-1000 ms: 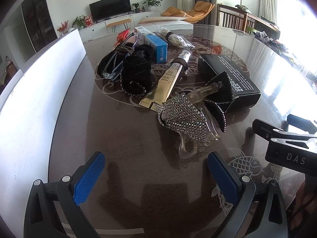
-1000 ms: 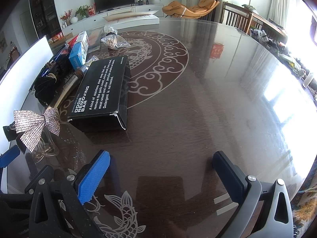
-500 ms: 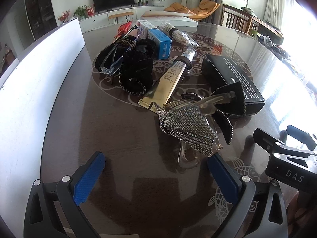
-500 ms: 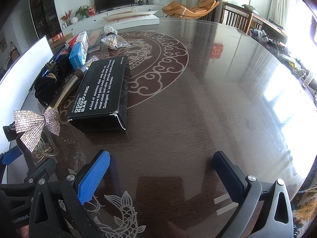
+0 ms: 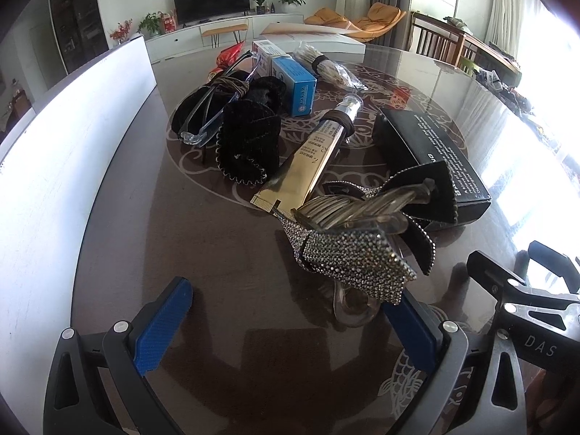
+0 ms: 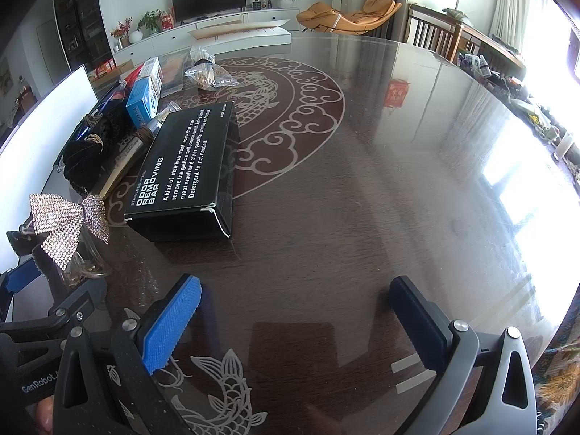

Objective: Organize objects
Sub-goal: 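Close the left gripper on the rhinestone handbag and lift it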

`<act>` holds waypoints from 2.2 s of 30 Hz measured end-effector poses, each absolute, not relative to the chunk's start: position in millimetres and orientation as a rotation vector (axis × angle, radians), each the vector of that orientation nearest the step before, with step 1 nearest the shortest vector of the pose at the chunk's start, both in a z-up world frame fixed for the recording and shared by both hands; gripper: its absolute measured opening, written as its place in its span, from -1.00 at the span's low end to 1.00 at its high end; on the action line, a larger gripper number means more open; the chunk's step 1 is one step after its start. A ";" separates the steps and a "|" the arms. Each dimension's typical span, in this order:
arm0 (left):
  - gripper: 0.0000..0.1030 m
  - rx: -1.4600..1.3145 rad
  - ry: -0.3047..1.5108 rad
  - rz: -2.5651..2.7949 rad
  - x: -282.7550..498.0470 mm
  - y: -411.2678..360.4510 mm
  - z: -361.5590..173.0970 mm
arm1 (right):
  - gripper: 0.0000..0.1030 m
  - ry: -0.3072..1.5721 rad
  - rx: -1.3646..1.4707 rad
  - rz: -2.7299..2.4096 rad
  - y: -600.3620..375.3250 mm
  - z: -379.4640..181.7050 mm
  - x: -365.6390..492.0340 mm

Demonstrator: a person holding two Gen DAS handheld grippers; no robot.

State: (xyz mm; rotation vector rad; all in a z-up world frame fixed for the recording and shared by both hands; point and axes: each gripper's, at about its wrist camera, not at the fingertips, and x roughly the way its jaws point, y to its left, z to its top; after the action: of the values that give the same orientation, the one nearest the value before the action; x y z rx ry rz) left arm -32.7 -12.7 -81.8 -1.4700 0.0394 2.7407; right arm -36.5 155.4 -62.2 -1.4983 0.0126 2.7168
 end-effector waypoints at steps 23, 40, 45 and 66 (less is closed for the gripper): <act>1.00 -1.462 0.047 2.731 -21.8 -15.7 -82.2 | 1.00 0.012 -1.497 2.718 155.1 -62.5 -36.8; 1.00 -1.467 0.059 2.714 -16.2 -15.8 -82.5 | 1.00 0.012 -1.496 2.718 155.0 -62.8 -36.7; 1.00 -1.515 0.064 2.678 -16.7 -18.6 -81.9 | 1.00 0.012 -1.496 2.718 154.9 -62.8 -36.6; 1.00 -1.370 0.035 2.669 -51.1 4.1 -44.9 | 1.00 0.011 -1.495 2.719 154.8 -63.1 -36.3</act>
State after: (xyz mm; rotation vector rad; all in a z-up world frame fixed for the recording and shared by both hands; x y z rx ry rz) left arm -51.1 4.1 -44.9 -1.3703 0.0345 2.6687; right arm -36.3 154.8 -63.1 -1.4951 0.0107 2.7187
